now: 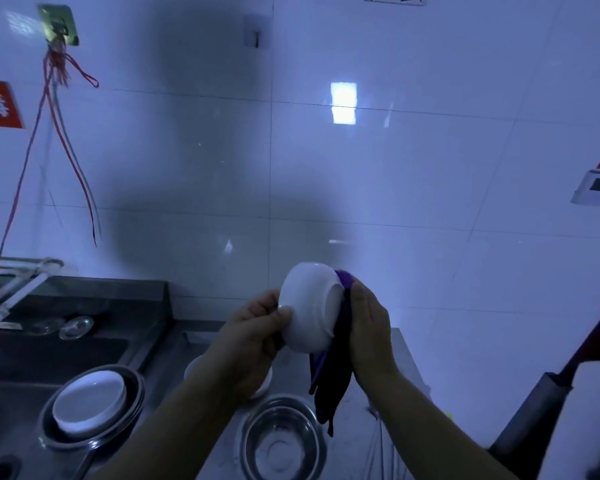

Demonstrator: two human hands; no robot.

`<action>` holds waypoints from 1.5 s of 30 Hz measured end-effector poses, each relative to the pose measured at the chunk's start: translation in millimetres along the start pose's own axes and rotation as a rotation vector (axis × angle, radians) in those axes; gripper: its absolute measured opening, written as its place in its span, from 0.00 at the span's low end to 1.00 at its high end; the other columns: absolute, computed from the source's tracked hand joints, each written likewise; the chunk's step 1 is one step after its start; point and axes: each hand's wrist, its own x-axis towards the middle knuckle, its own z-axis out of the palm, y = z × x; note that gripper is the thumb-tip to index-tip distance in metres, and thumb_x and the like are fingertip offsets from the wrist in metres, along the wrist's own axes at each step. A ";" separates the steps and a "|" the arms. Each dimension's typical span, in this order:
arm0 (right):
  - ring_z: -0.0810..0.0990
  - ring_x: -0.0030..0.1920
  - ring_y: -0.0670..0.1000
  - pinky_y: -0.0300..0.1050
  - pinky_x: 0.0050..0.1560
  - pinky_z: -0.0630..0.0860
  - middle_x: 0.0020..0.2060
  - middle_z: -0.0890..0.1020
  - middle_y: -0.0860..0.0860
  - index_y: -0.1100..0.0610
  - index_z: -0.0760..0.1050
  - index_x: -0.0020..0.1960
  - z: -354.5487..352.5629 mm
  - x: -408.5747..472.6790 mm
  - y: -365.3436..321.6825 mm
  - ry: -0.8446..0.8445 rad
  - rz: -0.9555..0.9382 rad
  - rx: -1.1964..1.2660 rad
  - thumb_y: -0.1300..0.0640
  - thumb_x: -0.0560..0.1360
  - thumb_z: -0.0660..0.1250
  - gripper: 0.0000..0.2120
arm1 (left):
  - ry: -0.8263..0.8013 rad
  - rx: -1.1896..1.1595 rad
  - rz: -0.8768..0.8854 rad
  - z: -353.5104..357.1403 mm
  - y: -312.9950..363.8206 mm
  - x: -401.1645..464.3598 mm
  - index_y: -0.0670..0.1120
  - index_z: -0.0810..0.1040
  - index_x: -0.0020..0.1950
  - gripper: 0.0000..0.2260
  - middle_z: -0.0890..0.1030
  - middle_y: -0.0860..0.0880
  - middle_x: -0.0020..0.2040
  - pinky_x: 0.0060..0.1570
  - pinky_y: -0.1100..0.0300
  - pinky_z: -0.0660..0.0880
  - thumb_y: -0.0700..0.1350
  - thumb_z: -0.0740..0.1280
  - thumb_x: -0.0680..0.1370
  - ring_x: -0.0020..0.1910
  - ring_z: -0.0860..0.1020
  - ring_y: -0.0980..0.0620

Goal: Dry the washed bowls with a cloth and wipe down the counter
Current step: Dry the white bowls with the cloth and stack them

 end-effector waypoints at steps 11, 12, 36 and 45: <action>0.76 0.52 0.53 0.40 0.55 0.74 0.52 0.82 0.58 0.64 0.79 0.57 8.8 -17.6 -3.8 0.031 -0.774 -0.565 0.57 0.77 0.60 0.15 | 0.120 -0.233 -0.089 -8.7 -13.7 4.6 0.41 0.77 0.56 0.15 0.84 0.42 0.48 0.40 0.59 0.81 0.40 0.62 0.71 0.44 0.84 0.48; 0.77 0.52 0.53 0.42 0.53 0.76 0.52 0.82 0.57 0.63 0.78 0.58 6.6 -18.8 -1.3 -0.001 -0.803 -0.555 0.56 0.77 0.60 0.15 | 0.123 -0.256 -0.079 -11.1 -11.8 5.9 0.41 0.78 0.55 0.14 0.85 0.42 0.47 0.39 0.59 0.81 0.40 0.62 0.71 0.44 0.84 0.48; 0.78 0.50 0.48 0.51 0.53 0.75 0.47 0.83 0.49 0.58 0.81 0.51 5.4 11.1 -13.4 -0.160 -0.585 -0.360 0.57 0.77 0.57 0.15 | -0.006 0.358 -0.143 -5.2 -9.8 -8.5 0.43 0.77 0.57 0.12 0.82 0.41 0.53 0.49 0.53 0.78 0.39 0.63 0.75 0.52 0.80 0.43; 0.72 0.60 0.49 0.46 0.62 0.70 0.59 0.75 0.47 0.44 0.69 0.60 13.4 -5.0 7.4 -0.019 -0.187 -0.133 0.51 0.77 0.52 0.14 | 0.076 -0.075 -0.027 -2.3 -1.2 2.2 0.41 0.78 0.53 0.11 0.84 0.43 0.47 0.42 0.61 0.80 0.36 0.57 0.78 0.45 0.82 0.50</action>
